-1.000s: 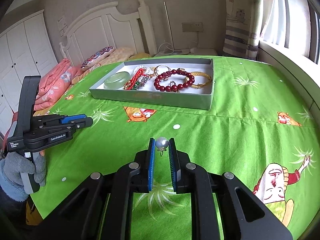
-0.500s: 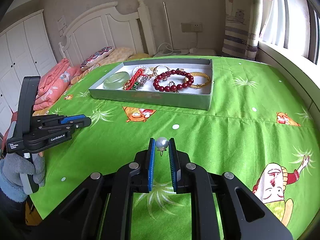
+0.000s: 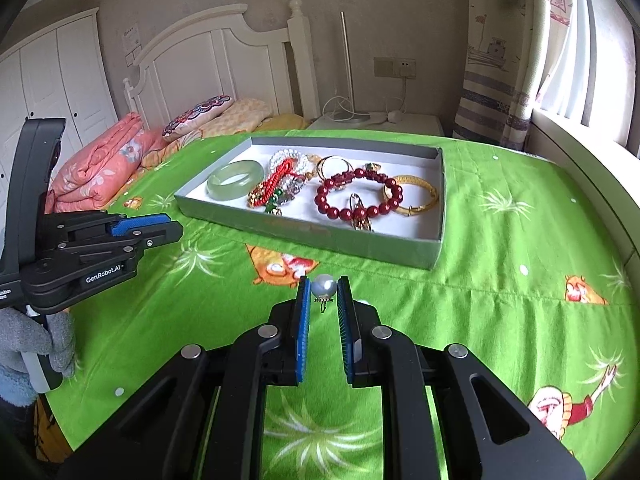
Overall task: Organize jewelry
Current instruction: 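Lower the pearl earring into the box and open the right gripper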
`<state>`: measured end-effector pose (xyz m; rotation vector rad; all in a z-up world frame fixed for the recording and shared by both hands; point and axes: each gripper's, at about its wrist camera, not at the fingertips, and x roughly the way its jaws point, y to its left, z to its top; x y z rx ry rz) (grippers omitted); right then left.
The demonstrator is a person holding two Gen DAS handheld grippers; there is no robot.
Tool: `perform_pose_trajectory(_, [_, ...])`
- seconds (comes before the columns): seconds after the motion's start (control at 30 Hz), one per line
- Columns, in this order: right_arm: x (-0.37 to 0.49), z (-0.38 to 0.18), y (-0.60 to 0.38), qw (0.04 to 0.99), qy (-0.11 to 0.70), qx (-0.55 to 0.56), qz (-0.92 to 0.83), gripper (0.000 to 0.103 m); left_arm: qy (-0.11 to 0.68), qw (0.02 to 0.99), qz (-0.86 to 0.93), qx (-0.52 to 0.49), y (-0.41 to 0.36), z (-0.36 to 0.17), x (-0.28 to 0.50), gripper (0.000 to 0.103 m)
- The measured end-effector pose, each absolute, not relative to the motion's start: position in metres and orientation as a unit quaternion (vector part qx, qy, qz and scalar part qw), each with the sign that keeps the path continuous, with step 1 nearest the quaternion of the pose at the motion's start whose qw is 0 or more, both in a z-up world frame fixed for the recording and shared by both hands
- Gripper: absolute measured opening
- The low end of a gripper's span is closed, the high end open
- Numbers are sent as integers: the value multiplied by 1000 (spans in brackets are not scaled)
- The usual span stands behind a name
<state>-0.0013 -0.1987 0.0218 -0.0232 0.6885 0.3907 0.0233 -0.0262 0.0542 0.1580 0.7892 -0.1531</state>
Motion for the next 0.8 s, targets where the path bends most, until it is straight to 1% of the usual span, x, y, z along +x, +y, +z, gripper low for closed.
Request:
perform_pose_trajectory(0.33, [49, 39, -187, 930, 317, -4, 187, 15, 373, 922, -76, 71, -53, 73, 67, 18])
perform_pose_trajectory(0.6, [85, 38, -186, 927, 326, 27, 182, 15, 387, 919, -60, 49, -61, 55, 106, 18])
perform_pose_trajectory(0.8, [100, 32, -177, 926, 335, 23, 174, 15, 389, 919, -51, 48, -65, 48, 120, 18])
